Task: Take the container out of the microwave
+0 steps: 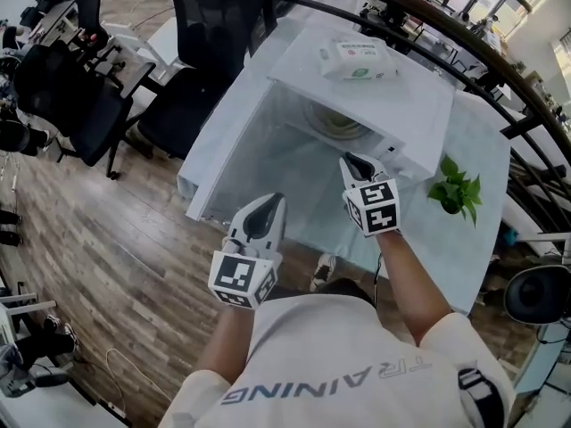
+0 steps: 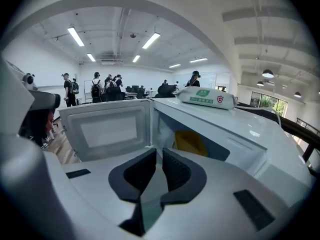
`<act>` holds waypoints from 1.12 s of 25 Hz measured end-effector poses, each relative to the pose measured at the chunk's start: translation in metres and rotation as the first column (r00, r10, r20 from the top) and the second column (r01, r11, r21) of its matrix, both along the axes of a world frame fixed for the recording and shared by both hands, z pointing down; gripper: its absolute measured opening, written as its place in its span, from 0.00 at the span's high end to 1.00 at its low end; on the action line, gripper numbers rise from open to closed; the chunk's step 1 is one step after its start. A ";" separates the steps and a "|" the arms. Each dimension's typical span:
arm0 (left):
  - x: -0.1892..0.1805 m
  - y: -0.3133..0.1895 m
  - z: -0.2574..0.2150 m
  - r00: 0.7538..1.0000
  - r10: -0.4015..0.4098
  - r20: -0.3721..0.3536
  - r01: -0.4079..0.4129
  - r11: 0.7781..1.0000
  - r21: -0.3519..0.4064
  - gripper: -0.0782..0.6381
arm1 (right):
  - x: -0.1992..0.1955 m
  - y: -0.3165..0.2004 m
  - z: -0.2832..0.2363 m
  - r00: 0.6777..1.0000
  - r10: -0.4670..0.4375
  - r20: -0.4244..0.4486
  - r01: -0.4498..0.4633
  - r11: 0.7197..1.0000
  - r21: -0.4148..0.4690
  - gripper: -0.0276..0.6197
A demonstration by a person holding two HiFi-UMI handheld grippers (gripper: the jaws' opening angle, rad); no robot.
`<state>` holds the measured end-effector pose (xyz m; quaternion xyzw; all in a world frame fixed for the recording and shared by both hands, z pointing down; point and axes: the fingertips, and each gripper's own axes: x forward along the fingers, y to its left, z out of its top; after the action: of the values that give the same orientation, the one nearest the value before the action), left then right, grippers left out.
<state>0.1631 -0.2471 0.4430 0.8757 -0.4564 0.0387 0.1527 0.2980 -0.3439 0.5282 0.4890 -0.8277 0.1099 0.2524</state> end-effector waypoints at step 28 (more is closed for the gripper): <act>-0.019 -0.001 0.027 0.999 0.031 -0.015 -0.033 0.995 -0.094 0.84 | -0.019 -0.142 0.111 0.927 0.021 -0.376 -0.049 0.997 -0.065 0.72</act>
<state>0.1439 -0.2482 0.4701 0.8749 -0.4389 0.0568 0.1964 0.2788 -0.4864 0.6395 0.5063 -0.7508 0.0494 0.4214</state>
